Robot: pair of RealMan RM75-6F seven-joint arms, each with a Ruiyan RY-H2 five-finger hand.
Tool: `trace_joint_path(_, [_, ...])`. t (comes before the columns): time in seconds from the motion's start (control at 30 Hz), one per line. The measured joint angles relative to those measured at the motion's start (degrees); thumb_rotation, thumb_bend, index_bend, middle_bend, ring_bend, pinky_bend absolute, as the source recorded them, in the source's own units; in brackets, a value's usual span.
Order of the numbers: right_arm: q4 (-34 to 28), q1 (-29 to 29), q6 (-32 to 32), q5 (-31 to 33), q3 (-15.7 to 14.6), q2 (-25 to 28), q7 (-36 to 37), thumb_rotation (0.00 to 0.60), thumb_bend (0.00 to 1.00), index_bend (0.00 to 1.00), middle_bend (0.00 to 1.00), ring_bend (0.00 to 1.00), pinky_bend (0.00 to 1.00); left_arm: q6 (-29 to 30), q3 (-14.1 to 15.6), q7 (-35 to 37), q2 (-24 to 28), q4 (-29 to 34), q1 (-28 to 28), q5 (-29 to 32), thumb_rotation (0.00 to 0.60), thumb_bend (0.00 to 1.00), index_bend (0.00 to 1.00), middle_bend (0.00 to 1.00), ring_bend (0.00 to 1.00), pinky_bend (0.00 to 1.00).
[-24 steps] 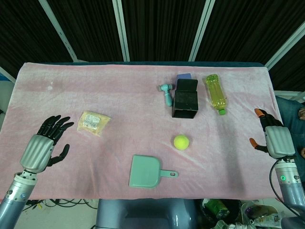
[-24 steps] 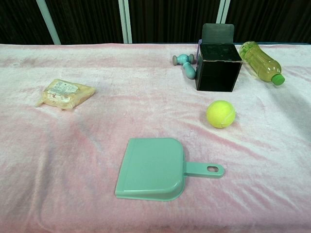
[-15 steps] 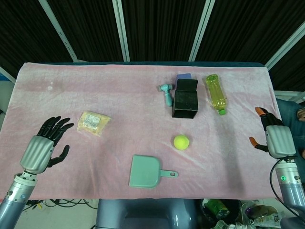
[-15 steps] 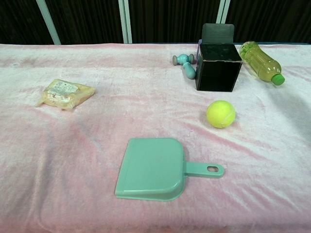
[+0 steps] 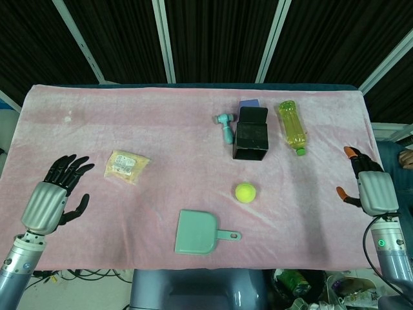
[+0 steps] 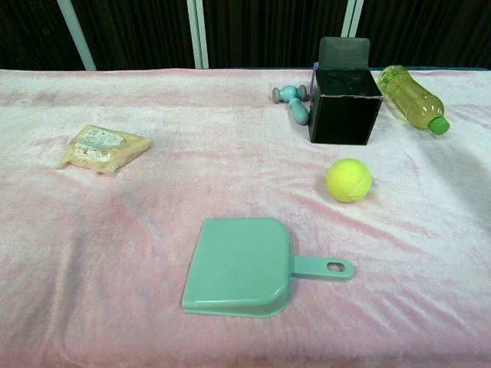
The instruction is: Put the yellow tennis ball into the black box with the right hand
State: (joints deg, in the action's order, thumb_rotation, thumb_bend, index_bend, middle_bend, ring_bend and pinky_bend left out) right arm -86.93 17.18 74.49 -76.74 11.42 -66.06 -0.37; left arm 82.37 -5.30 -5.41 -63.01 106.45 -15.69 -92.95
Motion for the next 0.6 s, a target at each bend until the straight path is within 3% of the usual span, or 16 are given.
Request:
trace_joint_path(0.37, [-1.1,0.2,-0.3,1.1,0.2,0.5,-1.1,0.6,0.17,0.02,0.09,0.16,0.26,1.4,-0.2,0.5,1.0,0.5,0.7,0.2,0.6,0.48,0.16,0.1,0.04,0.08])
trace_joint_path(0.5, [-2.3,0.1,-0.4,1.7,0.3,1.2,-2.0,0.6,0.17,0.15,0.16,0.25,0.26,2.4,0.0,0.2,2.0,0.4,1.5,0.5,0.6,0.48,0.16,0.1,0.04,0.08])
trace_joint_path(0.6, [-3.0,-0.3,0.3,1.8,0.3,1.4,-2.1,0.6,0.17,0.29,0.26,0.36,0.33,3.3,0.1,0.3,3.3,0.6,2.3,0.6,0.6,0.48,0.16,0.1,0.04,0.08])
